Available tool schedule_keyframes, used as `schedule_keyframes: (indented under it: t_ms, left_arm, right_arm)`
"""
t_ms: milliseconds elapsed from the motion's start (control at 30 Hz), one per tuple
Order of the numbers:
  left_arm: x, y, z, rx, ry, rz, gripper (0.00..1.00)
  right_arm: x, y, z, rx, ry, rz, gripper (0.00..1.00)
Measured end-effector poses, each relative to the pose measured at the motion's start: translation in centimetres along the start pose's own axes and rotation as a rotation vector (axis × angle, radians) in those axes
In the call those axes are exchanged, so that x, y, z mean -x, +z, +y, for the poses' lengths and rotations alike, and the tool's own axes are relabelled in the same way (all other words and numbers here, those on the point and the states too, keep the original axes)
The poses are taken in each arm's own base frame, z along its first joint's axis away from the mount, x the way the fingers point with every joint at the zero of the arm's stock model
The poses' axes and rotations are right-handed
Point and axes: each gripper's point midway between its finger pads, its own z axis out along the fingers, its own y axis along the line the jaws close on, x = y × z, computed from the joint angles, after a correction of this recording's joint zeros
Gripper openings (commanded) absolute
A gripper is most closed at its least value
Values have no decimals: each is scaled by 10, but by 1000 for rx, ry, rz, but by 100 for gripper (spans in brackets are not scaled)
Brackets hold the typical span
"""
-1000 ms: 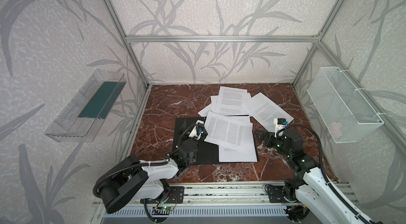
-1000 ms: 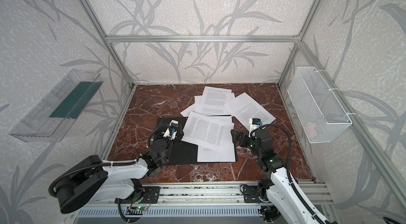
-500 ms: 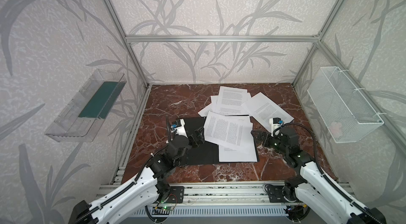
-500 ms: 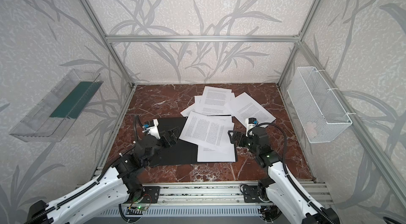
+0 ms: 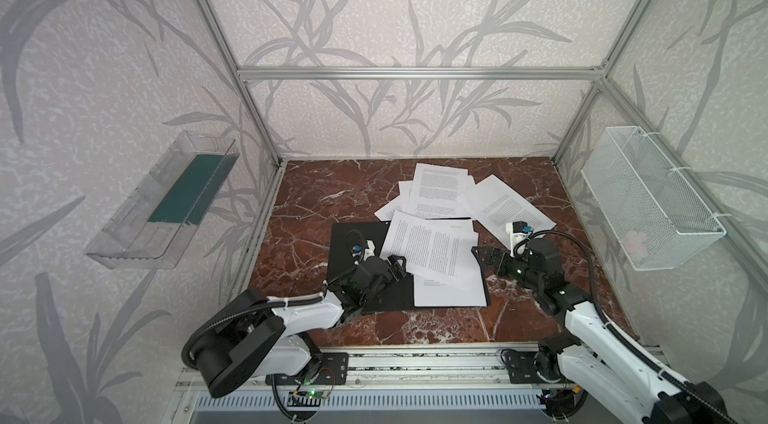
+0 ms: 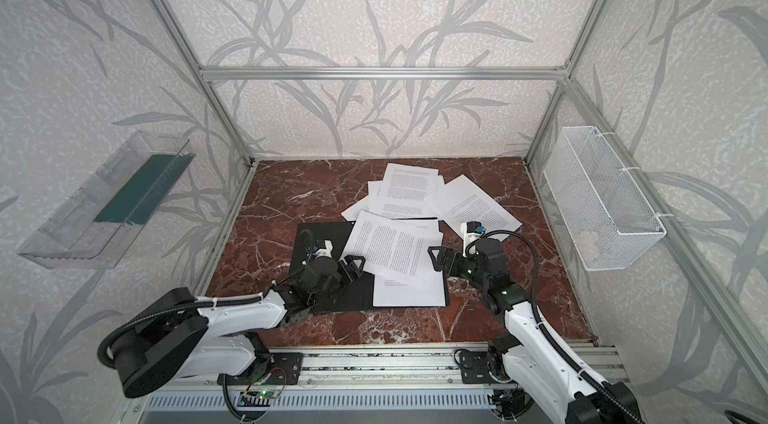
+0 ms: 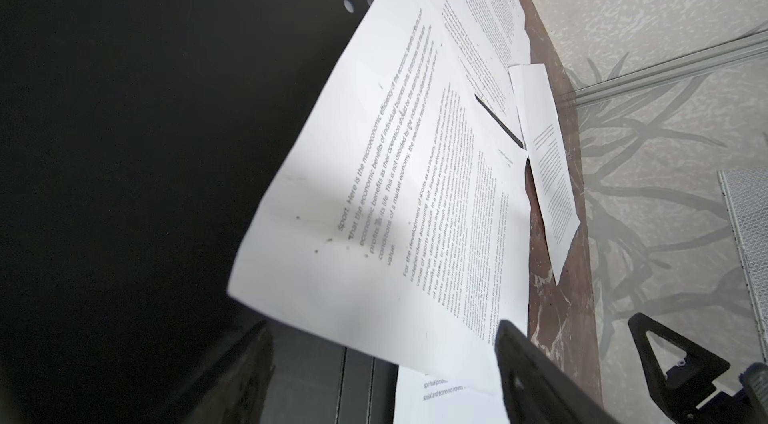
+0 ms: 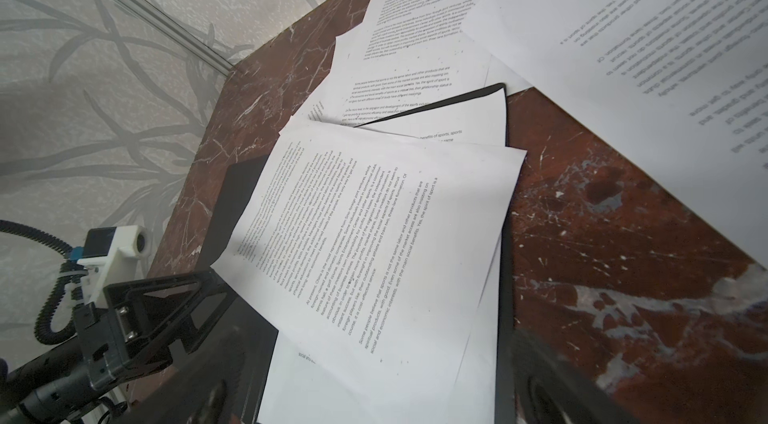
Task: Put the files into the folder
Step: 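Hold the sheet with the left gripper while the right reaches its far edge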
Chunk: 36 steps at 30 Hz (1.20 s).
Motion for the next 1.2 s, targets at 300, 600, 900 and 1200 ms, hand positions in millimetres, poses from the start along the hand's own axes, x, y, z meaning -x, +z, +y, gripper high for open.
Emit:
schedule_keyframes:
  t_ms: [300,600,900,1200]
  left_arm:
    - [8,15,-6,-48,-88,-52,47]
    - [24,19,-2,-45,-108,-90,0]
    - [78,-31,-31,-2,-20,-117,0]
    - [79,-41,29,216,59,61,0]
  right_arm:
    - [0,0,1,3,-1,0,99]
    - [0,1,0,1,-1,3,99]
    - [-5,4,-1,-4,-23,29,99]
    - [-14,15,27,9,-149,105,99]
